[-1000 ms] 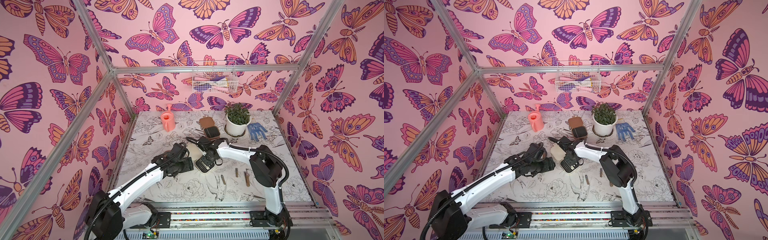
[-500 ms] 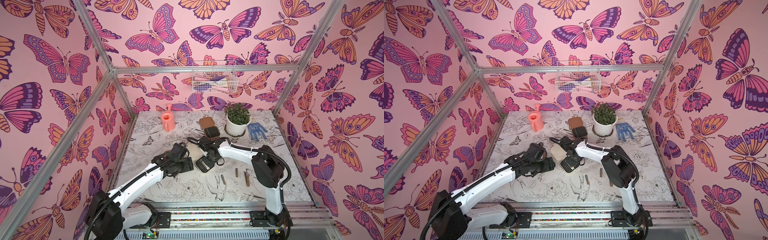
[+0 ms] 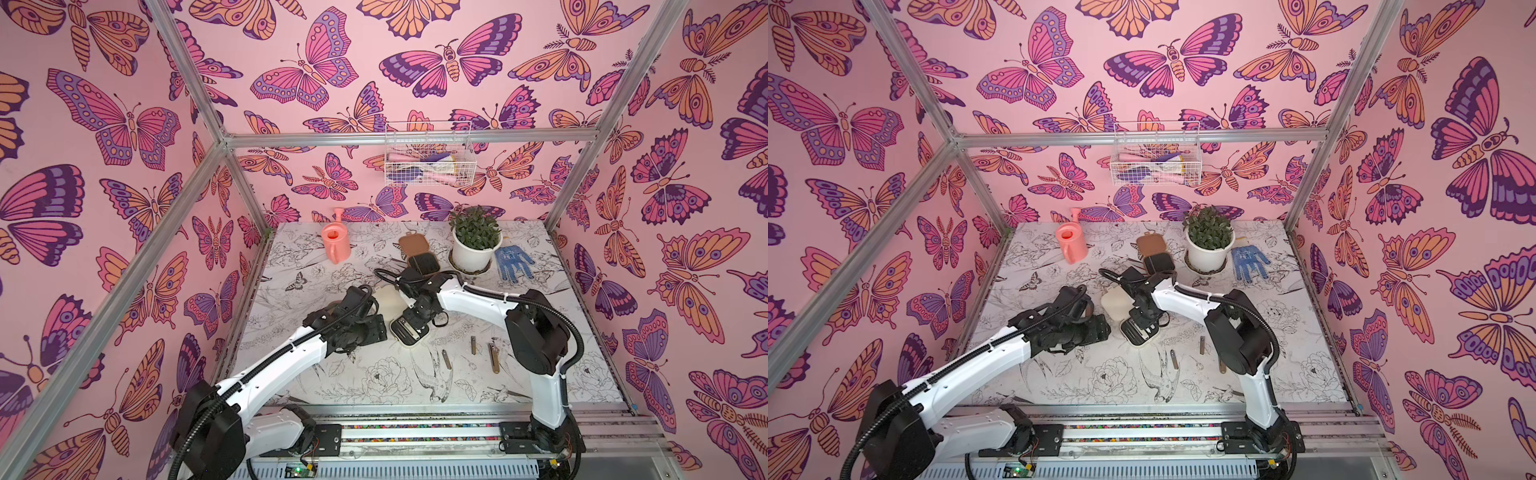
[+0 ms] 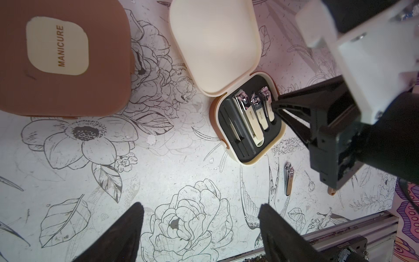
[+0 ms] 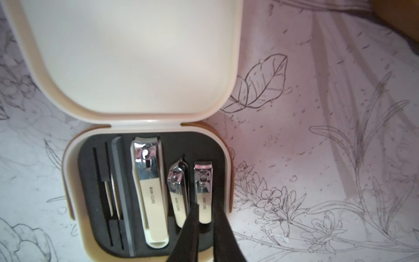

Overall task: Organize nail clipper sets
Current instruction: Place the nail clipper in the storage box.

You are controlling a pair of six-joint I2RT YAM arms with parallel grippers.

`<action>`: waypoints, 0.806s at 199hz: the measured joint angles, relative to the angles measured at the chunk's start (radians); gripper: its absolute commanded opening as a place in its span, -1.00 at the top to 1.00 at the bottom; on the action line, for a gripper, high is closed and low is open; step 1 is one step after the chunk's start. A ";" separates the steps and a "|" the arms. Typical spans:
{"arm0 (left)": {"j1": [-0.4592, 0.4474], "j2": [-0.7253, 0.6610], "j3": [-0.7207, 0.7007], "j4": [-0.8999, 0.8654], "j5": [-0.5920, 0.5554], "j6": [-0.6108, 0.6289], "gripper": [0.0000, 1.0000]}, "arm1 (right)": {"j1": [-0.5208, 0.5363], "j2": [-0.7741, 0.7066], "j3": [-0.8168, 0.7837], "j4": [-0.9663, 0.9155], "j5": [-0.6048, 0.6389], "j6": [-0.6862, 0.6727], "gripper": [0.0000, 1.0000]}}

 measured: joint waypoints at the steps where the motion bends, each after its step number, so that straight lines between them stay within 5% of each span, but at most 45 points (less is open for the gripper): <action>1: 0.000 0.000 0.000 0.000 0.000 0.000 -0.64 | -0.001 0.000 0.002 0.000 0.000 0.000 0.69; 160: 0.006 0.002 0.000 0.000 0.000 0.000 -0.63 | -0.014 0.053 0.043 0.007 -0.056 0.014 0.74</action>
